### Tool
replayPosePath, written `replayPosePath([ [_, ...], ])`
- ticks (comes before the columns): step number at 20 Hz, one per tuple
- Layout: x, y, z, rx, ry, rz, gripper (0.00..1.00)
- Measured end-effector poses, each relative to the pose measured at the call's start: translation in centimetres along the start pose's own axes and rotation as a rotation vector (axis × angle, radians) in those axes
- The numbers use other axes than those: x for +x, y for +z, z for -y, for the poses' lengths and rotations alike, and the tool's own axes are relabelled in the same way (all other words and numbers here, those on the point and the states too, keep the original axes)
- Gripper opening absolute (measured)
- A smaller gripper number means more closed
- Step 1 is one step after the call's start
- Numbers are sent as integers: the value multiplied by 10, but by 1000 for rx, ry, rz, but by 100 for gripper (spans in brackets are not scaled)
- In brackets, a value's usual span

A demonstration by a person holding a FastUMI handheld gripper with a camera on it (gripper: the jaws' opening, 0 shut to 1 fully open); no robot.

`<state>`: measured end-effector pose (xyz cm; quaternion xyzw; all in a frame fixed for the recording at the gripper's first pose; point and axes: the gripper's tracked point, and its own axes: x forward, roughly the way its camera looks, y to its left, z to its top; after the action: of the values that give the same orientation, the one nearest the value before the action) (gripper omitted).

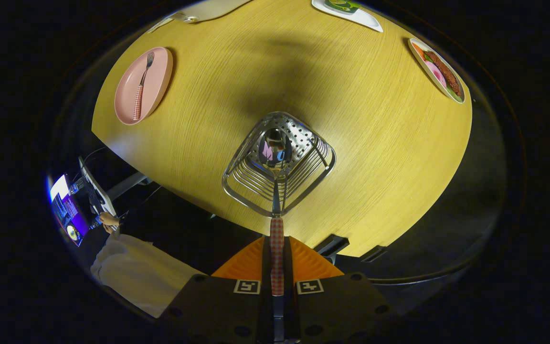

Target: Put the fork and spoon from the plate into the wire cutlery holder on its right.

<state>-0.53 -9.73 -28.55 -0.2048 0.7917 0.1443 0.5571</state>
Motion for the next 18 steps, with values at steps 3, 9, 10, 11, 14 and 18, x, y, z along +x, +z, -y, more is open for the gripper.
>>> replayPosePath([
  [3, -1, 9, 1, 12, 1, 16, 19],
  [9, -25, 20, -4, 44, 43, 190, 96],
  [10, -31, 19, -4, 52, 48, 229, 97],
  [11, -35, 19, -5, 61, 51, 267, 99],
  [14, -50, 14, -12, 103, 65, 378, 99],
  [18, -69, 4, -18, 169, 80, 511, 100],
])
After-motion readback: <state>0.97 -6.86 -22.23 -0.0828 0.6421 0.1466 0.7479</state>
